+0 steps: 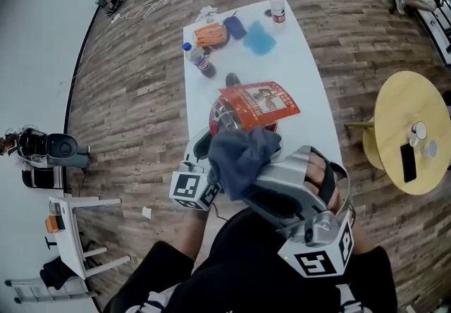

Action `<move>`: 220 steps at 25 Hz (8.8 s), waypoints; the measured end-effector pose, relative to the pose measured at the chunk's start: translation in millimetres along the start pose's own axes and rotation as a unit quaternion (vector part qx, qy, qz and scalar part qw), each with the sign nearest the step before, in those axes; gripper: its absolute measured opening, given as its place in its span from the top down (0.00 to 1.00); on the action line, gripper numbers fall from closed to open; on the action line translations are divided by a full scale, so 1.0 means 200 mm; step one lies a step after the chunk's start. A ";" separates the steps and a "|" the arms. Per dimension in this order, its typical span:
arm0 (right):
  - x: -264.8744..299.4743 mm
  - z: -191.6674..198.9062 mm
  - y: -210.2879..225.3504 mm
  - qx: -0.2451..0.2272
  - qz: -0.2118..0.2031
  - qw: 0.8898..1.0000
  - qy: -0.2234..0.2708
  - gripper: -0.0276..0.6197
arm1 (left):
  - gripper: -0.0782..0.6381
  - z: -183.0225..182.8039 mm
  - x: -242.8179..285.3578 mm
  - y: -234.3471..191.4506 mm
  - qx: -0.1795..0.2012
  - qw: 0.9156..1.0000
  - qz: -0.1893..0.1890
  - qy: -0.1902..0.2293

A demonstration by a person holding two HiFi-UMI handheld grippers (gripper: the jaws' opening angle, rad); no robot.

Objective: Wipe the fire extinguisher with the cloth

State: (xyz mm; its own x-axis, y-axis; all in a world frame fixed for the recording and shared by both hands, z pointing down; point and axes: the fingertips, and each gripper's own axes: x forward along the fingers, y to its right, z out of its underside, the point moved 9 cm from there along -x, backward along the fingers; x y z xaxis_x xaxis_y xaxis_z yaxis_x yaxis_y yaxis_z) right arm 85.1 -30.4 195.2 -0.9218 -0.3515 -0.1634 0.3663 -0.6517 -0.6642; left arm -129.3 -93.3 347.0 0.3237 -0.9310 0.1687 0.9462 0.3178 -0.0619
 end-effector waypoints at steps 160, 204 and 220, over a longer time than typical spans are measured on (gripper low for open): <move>-0.10 0.56 -1.28 0.352 0.039 0.851 -0.389 0.77 | 0.79 1.03 0.79 -0.37 0.206 0.892 0.254 -0.314; -0.05 0.51 -1.33 0.373 0.098 0.865 -0.320 0.78 | 0.80 -0.31 0.68 -0.38 0.345 0.839 0.417 -0.054; 0.06 0.52 -1.38 0.375 0.076 0.874 -0.299 0.79 | 0.81 -0.93 0.22 -0.13 0.264 0.877 0.402 0.014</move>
State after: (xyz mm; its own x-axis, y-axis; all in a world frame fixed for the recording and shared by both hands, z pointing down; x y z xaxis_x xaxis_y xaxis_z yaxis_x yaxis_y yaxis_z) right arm -13.1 74.9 452.6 -0.7062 -0.6153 0.3503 0.6661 -0.7450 0.0343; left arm -140.8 -175.4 172.8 0.8937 -0.3698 0.2542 0.2844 0.9049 0.3166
